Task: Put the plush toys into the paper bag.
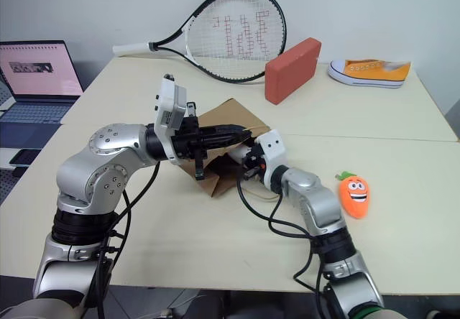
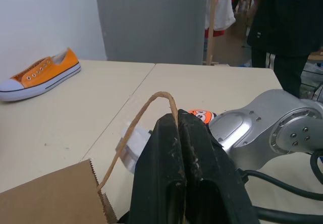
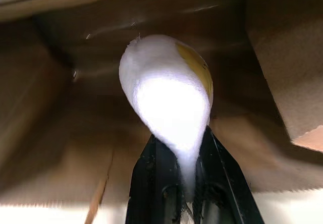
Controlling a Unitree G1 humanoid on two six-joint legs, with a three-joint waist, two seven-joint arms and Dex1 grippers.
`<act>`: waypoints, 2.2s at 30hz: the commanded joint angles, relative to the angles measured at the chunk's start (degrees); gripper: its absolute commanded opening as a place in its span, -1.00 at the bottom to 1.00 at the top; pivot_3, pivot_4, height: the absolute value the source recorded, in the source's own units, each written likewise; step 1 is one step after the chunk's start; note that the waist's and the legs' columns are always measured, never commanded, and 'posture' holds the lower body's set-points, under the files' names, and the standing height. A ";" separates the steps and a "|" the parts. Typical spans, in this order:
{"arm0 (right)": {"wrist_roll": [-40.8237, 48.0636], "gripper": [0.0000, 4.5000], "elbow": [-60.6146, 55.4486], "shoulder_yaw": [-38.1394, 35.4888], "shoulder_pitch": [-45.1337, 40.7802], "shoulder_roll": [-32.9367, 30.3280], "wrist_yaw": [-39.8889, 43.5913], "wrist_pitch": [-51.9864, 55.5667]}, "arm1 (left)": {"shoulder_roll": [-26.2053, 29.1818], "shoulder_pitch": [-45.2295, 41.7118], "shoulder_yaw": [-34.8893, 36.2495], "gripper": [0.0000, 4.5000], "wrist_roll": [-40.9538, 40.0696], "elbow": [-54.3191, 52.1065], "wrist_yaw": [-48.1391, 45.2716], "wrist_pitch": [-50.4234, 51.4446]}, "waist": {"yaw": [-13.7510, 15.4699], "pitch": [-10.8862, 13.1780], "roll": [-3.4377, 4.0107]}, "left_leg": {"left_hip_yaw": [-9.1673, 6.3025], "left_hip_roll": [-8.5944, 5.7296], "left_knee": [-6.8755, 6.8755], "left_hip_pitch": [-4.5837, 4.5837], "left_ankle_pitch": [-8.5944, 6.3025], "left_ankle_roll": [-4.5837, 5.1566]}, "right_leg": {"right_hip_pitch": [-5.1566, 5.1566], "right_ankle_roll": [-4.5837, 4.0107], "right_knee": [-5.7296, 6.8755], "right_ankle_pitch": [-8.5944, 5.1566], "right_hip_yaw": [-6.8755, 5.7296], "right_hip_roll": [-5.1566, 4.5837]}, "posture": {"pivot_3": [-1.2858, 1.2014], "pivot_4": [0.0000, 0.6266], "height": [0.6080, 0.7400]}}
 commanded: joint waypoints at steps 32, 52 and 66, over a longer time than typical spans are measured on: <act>3.45 0.99 -17.06 2.13 1.26 -12.32 10.12 6.17 | -1.41 -0.64 -0.39 -1.00 1.67 0.32 1.65 -2.08 | 0.03 0.01 0.02 | 0.00 0.00 -0.01 -0.04 0.00 0.00 | -0.04 -0.03 -0.01 0.01 0.00 0.01 | 0.03 -0.52 1.00; 16.02 0.99 -32.09 -24.75 22.84 -43.24 25.05 4.98 | -3.99 -1.76 0.96 -1.00 3.58 2.99 4.41 -5.68 | 0.31 0.01 0.00 | 0.05 0.00 0.07 -0.08 -0.01 0.01 | 0.02 -0.02 -0.11 -0.01 0.01 0.00 | 0.03 -0.52 1.00; 17.78 0.99 -28.03 -39.90 44.43 -36.04 18.74 4.54 | -7.14 -2.11 0.73 -1.00 4.25 4.35 7.51 -8.15 | 0.34 0.01 0.00 | 0.07 -0.01 0.08 -0.01 0.00 0.01 | 0.10 -0.15 -0.10 -0.08 0.06 0.00 | 0.03 -0.52 1.00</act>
